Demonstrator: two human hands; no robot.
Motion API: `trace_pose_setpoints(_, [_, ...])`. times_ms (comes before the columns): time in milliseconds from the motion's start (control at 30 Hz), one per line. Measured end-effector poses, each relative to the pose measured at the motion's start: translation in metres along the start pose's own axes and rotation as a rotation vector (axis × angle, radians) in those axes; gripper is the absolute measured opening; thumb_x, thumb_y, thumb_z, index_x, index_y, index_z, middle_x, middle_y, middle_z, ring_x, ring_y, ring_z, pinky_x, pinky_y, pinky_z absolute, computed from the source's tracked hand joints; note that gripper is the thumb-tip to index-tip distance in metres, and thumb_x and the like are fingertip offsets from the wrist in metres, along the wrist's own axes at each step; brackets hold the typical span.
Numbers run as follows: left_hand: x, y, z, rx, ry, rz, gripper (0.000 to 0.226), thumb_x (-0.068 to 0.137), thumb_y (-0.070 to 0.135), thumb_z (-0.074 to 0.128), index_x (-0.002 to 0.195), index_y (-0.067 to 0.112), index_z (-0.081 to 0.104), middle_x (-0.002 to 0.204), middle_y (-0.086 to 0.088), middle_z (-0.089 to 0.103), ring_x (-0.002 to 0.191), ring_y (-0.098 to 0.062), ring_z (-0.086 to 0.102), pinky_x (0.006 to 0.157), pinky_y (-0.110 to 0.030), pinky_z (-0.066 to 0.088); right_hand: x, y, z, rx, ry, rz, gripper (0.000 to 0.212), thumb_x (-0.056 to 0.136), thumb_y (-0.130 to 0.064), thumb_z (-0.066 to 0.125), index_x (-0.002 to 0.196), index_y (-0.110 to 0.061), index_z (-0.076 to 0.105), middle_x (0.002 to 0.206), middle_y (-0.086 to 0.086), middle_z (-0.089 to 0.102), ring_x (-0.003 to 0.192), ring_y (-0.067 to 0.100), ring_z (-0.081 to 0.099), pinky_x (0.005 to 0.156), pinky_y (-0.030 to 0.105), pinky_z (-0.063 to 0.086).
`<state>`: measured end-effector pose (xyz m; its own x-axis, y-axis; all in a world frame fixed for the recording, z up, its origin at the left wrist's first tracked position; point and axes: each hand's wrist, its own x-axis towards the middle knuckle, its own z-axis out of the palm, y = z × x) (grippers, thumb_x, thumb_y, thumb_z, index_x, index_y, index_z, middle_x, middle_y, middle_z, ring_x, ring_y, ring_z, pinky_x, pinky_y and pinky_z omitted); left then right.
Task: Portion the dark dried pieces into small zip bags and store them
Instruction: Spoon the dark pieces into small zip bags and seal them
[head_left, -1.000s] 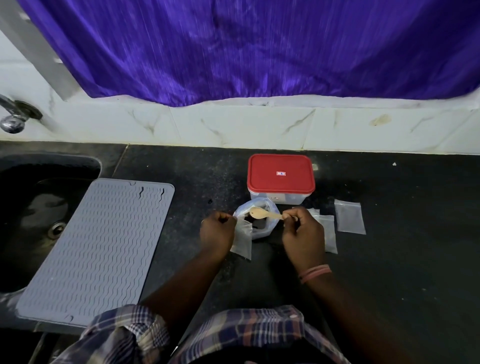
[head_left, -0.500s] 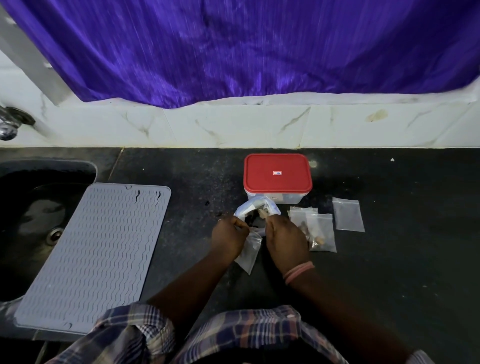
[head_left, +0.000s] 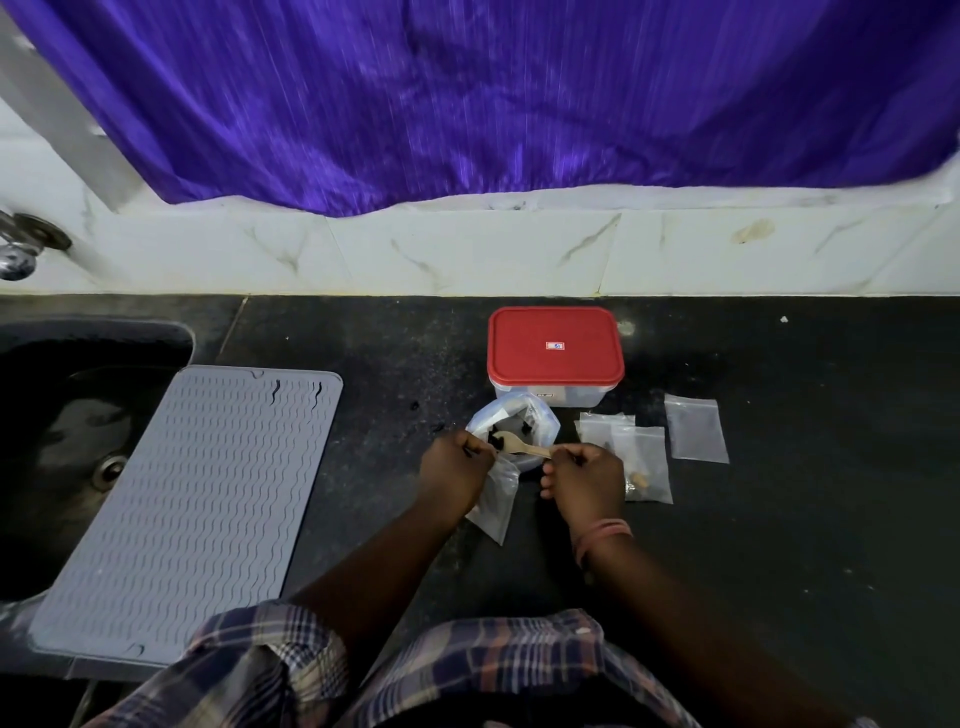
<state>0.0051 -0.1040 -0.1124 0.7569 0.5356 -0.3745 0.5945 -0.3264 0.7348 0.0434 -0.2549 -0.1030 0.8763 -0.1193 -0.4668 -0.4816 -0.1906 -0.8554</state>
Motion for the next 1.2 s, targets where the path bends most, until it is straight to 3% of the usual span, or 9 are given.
trace_pose_setpoints(100, [-0.001, 0.001, -0.002, 0.005, 0.010, 0.006, 0.009, 0.089, 0.021, 0.072, 0.081, 0.022, 0.075, 0.074, 0.011, 0.069, 0.069, -0.002, 0.063, 0.056, -0.019, 0.043, -0.001, -0.004, -0.003, 0.067, 0.023, 0.046, 0.014, 0.096, -0.007, 0.057, 0.090, -0.004, 0.069, 0.069, 0.011, 0.069, 0.051, 0.015, 0.060, 0.045, 0.024, 0.053])
trace_pose_setpoints(267, [-0.004, 0.002, -0.004, -0.018, 0.039, -0.006, 0.007, 0.089, 0.022, 0.073, 0.084, 0.018, 0.076, 0.077, 0.007, 0.072, 0.072, -0.004, 0.065, 0.059, -0.022, 0.046, -0.001, -0.008, -0.015, 0.130, 0.023, 0.083, 0.012, 0.095, -0.008, 0.059, 0.093, -0.004, 0.070, 0.071, 0.011, 0.069, 0.055, 0.017, 0.062, 0.048, 0.027, 0.053])
trace_pose_setpoints(433, [-0.004, 0.002, -0.010, -0.050, 0.115, -0.012, 0.006, 0.090, 0.020, 0.073, 0.088, 0.015, 0.076, 0.082, 0.003, 0.074, 0.073, -0.004, 0.065, 0.058, -0.020, 0.043, -0.008, -0.021, -0.027, 0.115, -0.001, -0.013, 0.012, 0.094, -0.008, 0.061, 0.090, -0.005, 0.072, 0.071, 0.013, 0.069, 0.056, 0.017, 0.060, 0.049, 0.027, 0.052])
trace_pose_setpoints(600, [-0.004, 0.005, -0.014, -0.095, 0.132, -0.034, 0.008, 0.093, 0.021, 0.071, 0.091, 0.014, 0.074, 0.080, -0.001, 0.074, 0.076, -0.013, 0.070, 0.062, -0.026, 0.052, -0.014, -0.025, -0.028, -0.059, -0.031, -0.171, 0.014, 0.093, -0.013, 0.062, 0.084, -0.012, 0.073, 0.064, 0.005, 0.070, 0.054, 0.016, 0.064, 0.052, 0.029, 0.055])
trace_pose_setpoints(767, [-0.005, 0.008, -0.015, -0.137, 0.172, -0.066, 0.010, 0.089, 0.022, 0.072, 0.080, 0.019, 0.071, 0.074, -0.001, 0.075, 0.072, -0.016, 0.074, 0.068, -0.033, 0.058, -0.018, -0.023, -0.023, -0.317, -0.063, -0.367, 0.017, 0.091, -0.017, 0.061, 0.079, -0.025, 0.071, 0.073, -0.007, 0.070, 0.073, 0.012, 0.068, 0.076, 0.039, 0.059])
trace_pose_setpoints(867, [-0.006, 0.008, -0.015, -0.157, 0.188, -0.072, 0.012, 0.086, 0.023, 0.073, 0.076, 0.020, 0.069, 0.071, 0.002, 0.074, 0.069, -0.016, 0.074, 0.069, -0.035, 0.060, -0.024, -0.025, -0.023, -0.511, -0.082, -0.651, 0.013, 0.091, -0.013, 0.061, 0.084, -0.021, 0.068, 0.080, -0.009, 0.068, 0.077, 0.009, 0.063, 0.075, 0.033, 0.054])
trace_pose_setpoints(1000, [-0.007, 0.011, -0.017, -0.190, 0.187, -0.088, 0.008, 0.087, 0.022, 0.072, 0.080, 0.018, 0.071, 0.070, 0.001, 0.075, 0.067, -0.015, 0.075, 0.070, -0.036, 0.063, -0.028, -0.025, -0.021, -0.787, -0.217, -1.005, 0.016, 0.092, -0.013, 0.052, 0.094, -0.018, 0.067, 0.088, 0.000, 0.066, 0.081, 0.020, 0.062, 0.068, 0.038, 0.051])
trace_pose_setpoints(1100, [-0.008, 0.011, -0.019, -0.213, 0.197, -0.105, 0.008, 0.087, 0.023, 0.073, 0.080, 0.017, 0.073, 0.070, 0.001, 0.075, 0.066, -0.016, 0.075, 0.070, -0.038, 0.063, -0.030, -0.024, -0.021, -0.761, -0.236, -1.102, 0.037, 0.086, -0.014, 0.040, 0.107, -0.014, 0.071, 0.095, 0.005, 0.070, 0.084, 0.023, 0.066, 0.069, 0.036, 0.056])
trace_pose_setpoints(1200, [-0.008, 0.012, -0.020, -0.211, 0.213, -0.130, 0.009, 0.089, 0.022, 0.072, 0.082, 0.016, 0.074, 0.071, 0.000, 0.075, 0.065, -0.015, 0.075, 0.069, -0.035, 0.063, -0.027, -0.024, -0.022, -0.600, -0.179, -1.016, 0.029, 0.090, -0.008, 0.050, 0.106, -0.015, 0.073, 0.097, 0.003, 0.072, 0.087, 0.016, 0.066, 0.076, 0.032, 0.055])
